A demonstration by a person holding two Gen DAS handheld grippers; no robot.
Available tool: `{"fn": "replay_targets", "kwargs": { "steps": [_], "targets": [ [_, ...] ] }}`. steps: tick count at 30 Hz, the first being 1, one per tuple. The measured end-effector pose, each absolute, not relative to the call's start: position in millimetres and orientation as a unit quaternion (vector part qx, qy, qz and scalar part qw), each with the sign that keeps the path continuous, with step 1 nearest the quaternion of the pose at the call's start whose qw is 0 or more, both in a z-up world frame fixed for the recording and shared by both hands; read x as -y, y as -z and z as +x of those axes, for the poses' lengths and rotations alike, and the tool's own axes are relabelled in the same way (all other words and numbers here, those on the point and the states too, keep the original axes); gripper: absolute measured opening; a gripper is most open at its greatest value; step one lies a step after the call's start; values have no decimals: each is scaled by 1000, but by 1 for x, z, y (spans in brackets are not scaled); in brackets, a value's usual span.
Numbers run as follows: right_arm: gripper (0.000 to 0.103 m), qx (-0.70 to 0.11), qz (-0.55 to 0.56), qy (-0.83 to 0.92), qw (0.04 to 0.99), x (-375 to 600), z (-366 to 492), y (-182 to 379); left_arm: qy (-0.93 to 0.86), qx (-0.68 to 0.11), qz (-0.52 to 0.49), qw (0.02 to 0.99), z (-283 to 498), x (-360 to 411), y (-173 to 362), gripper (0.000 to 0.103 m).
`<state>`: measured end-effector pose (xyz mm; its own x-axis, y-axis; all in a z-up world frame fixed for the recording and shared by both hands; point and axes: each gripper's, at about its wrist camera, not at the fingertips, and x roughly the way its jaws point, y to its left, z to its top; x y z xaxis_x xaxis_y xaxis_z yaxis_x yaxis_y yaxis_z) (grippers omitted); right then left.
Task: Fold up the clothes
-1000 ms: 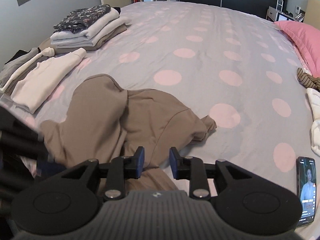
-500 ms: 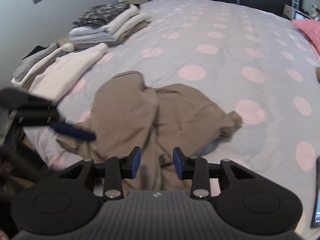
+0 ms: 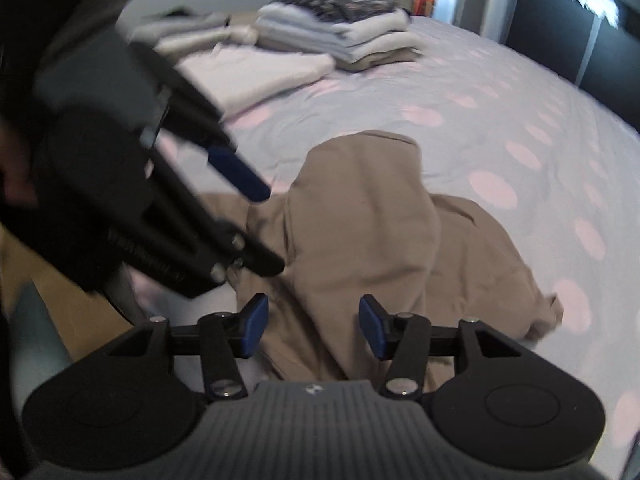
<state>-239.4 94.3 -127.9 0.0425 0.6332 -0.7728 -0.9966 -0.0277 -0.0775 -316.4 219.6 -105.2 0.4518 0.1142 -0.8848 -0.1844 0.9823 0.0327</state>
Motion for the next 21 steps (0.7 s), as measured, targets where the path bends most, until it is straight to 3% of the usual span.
{"fn": "replay_targets", "kwargs": {
  "steps": [5,7,9,21],
  "targets": [
    [34,-256,-366,-617,648,-99,-241,135,-94,-523,-35,847,-318,-223,108,51],
    [11,-252,-375,-608,652,-100,-240,136,-97,-525,-35,845,-317,-223,109,51],
    [5,-249,-385,-599,656,-101,-239,138,-102,-523,-39,845,-318,-225,109,51],
    [2,-295,-370,-418,776,-78,-151,125,-122,-507,-63,851,-322,-237,100,51]
  ]
}}
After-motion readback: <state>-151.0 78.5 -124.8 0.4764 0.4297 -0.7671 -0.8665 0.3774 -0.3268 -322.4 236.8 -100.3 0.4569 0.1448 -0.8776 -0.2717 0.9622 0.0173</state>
